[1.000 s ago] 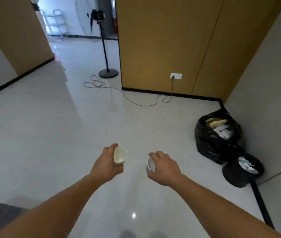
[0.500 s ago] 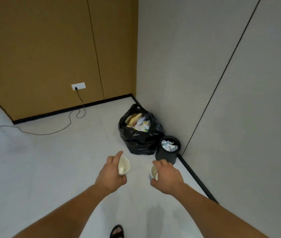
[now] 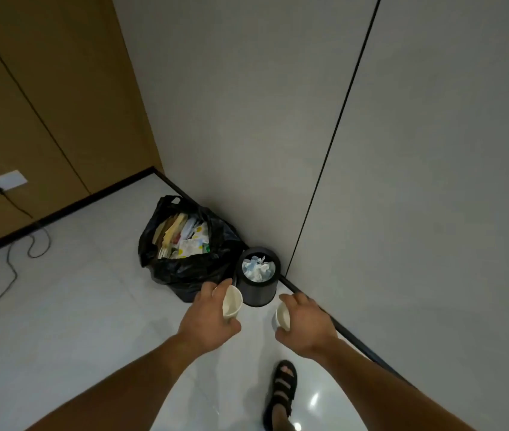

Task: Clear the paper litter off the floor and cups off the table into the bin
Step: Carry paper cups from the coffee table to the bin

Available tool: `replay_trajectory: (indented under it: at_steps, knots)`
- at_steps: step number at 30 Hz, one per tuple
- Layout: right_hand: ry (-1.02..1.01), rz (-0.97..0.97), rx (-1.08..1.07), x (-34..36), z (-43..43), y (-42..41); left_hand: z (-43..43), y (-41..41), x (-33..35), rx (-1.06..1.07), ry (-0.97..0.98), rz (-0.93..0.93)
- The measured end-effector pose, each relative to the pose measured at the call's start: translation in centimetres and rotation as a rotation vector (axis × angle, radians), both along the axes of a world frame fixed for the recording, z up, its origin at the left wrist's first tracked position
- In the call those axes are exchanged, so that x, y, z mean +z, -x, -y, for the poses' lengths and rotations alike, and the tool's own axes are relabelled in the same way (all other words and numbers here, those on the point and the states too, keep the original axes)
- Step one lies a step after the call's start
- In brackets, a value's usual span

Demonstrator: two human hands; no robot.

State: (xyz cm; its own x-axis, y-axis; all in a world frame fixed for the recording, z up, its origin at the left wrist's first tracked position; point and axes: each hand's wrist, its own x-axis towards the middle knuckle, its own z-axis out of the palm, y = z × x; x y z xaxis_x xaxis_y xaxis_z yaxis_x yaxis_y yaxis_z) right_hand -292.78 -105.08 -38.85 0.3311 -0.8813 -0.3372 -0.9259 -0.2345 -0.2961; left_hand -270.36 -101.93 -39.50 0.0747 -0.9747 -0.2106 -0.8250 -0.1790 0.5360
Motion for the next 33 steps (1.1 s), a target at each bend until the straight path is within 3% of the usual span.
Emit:
replay_trajectory:
  at_steps: [10,14,18,28,33]
  knots:
    - [-0.087,-0.075,0.089,-3.4,18.1,2.5,15.1,3.4,-4.9,0.058,-0.082,-0.047]
    - [-0.144,-0.092,0.1,-6.1,23.4,1.8,18.9,4.1,-8.9,0.081,-0.152,-0.115]
    - [-0.144,-0.097,0.075,-10.5,28.5,-0.1,23.8,2.8,-14.8,0.025,-0.089,-0.112]
    - [-0.114,-0.045,0.07,-30.4,38.3,-4.1,36.6,0.9,-33.8,0.029,-0.12,-0.084]
    - [-0.168,-0.03,0.097,-41.5,41.1,-4.1,38.5,3.1,-44.5,-0.003,0.027,0.053]
